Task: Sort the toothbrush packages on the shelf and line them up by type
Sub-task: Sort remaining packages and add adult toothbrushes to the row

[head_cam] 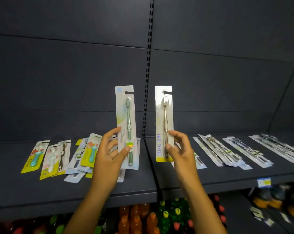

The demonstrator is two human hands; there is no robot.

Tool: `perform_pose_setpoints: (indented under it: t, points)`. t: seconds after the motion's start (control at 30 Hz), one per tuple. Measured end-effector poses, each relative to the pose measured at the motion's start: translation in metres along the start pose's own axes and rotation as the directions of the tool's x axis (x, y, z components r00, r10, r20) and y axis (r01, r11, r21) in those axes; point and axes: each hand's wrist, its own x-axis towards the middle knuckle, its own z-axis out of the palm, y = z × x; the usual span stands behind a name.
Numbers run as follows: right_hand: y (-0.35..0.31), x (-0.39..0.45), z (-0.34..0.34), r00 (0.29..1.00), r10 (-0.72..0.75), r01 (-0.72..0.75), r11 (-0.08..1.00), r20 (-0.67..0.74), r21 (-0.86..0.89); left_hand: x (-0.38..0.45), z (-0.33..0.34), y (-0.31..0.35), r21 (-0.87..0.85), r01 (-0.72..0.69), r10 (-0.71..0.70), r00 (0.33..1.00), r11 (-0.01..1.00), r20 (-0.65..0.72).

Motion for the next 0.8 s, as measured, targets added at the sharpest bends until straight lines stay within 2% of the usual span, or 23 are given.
perform_pose_setpoints:
  t: [0.27,0.43,0.63,0.8]
  points:
    - [-0.016,-0.022,-0.108,0.999,-0.033,0.033,0.999,0.000,0.030,-0.048,0.094,0.017,0.001,-0.026,0.026,0.999,1.000,-0.031]
    - [-0.019,-0.034,-0.174,1.000,-0.029,0.029,1.000,-0.009,0.006,-0.069,0.153,0.015,-0.017,-0.014,0.014,1.000,1.000,0.005]
    - [-0.008,-0.030,-0.246,0.995,0.041,-0.042,0.999,-0.091,-0.017,-0.071,0.220,-0.002,-0.006,0.016,-0.015,0.996,1.000,0.085]
    - [0.013,-0.006,-0.291,0.989,0.056,-0.062,0.997,-0.135,-0.042,-0.052,0.264,-0.027,0.007,0.040,-0.041,0.995,0.999,0.096]
